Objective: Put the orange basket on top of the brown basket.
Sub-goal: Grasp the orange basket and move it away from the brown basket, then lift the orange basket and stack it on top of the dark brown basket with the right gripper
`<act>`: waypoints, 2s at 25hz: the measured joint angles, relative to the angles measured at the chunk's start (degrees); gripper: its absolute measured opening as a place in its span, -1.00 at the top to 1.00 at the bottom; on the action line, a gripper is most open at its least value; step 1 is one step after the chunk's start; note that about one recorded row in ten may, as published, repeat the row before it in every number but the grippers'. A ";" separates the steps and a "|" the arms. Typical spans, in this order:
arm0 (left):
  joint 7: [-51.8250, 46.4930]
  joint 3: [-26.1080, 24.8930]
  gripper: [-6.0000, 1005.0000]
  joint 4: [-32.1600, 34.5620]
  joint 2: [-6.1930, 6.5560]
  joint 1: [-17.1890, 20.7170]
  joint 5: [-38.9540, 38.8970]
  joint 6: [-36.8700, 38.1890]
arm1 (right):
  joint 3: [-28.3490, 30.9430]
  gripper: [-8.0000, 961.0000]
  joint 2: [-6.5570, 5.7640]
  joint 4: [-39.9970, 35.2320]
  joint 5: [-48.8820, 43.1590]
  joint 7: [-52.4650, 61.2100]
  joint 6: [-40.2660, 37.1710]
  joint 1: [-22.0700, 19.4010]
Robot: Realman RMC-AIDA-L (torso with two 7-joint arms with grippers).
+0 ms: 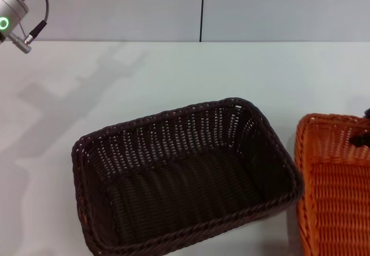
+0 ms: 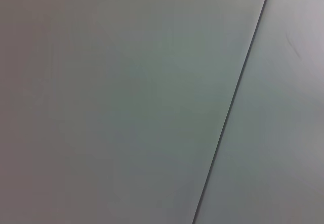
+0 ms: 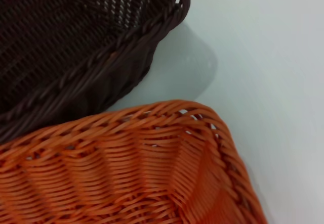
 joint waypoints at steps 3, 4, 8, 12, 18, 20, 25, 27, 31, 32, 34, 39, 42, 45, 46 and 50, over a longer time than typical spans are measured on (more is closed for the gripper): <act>0.00 0.00 -0.72 0.03 0.02 -0.01 0.00 0.04 | 0.22 0.30 -1.18 0.21 0.03 1.04 -2.37 -0.37; 0.00 0.00 -0.72 0.04 0.02 -0.01 0.00 0.08 | 0.25 0.34 -1.63 0.29 0.02 1.50 -3.12 -0.48; 0.06 -0.05 -0.72 0.07 0.02 0.17 0.00 0.23 | 0.61 0.52 -4.21 0.68 -0.25 3.23 -7.30 -1.36; 0.14 -0.30 -0.72 0.07 0.02 0.35 0.00 0.49 | 3.55 0.59 -6.37 0.40 -0.35 3.95 -11.63 -2.88; 0.17 -3.28 -0.72 1.24 0.02 0.12 -0.01 0.33 | 11.98 0.64 -8.33 -2.00 -0.47 4.63 -14.86 -6.96; 0.17 -3.51 -0.72 1.30 0.02 0.10 -0.01 0.29 | 12.91 0.65 -8.50 -2.12 -0.48 4.64 -15.30 -7.44; 0.18 -4.52 -0.72 1.34 0.02 0.06 -0.01 0.39 | 17.91 0.67 -8.83 -3.76 -0.39 4.86 -16.70 -9.86; 0.18 -4.66 -0.72 1.36 0.02 0.06 -0.01 0.47 | 20.33 0.67 -8.83 -4.69 -0.20 4.90 -17.08 -10.62; 0.18 -5.52 -0.72 1.45 0.02 0.07 -0.01 0.51 | 25.55 0.67 -8.85 -7.44 0.20 5.08 -17.67 -11.91; 0.17 -5.89 -0.72 1.46 0.02 0.09 -0.01 0.51 | 26.75 0.67 -8.86 -8.35 0.22 5.42 -17.70 -12.17; 0.09 -6.63 -0.72 1.48 0.05 0.15 -0.01 0.48 | 28.76 0.67 -8.87 -10.27 0.23 6.28 -17.75 -12.75; -0.06 -7.90 -0.72 1.47 0.09 0.54 -0.08 0.25 | 34.11 0.67 -8.87 -14.43 0.48 7.09 -17.59 -13.70; -0.12 -8.41 -0.72 1.48 0.12 0.75 -0.10 0.19 | 38.40 0.67 -8.87 -16.03 3.05 7.76 -16.32 -14.54; -0.18 -8.73 -0.72 1.48 0.19 0.95 -0.10 0.16 | 39.87 0.67 -8.54 -16.55 9.48 9.39 -14.26 -16.72; -0.19 -8.77 -0.72 1.48 0.20 1.00 -0.10 0.16 | 39.98 0.67 -8.24 -16.52 12.28 9.89 -13.26 -17.57; -0.22 -8.80 -0.72 1.55 0.24 1.20 -0.10 0.18 | 40.18 0.67 -6.03 -15.74 25.38 10.80 -9.42 -20.91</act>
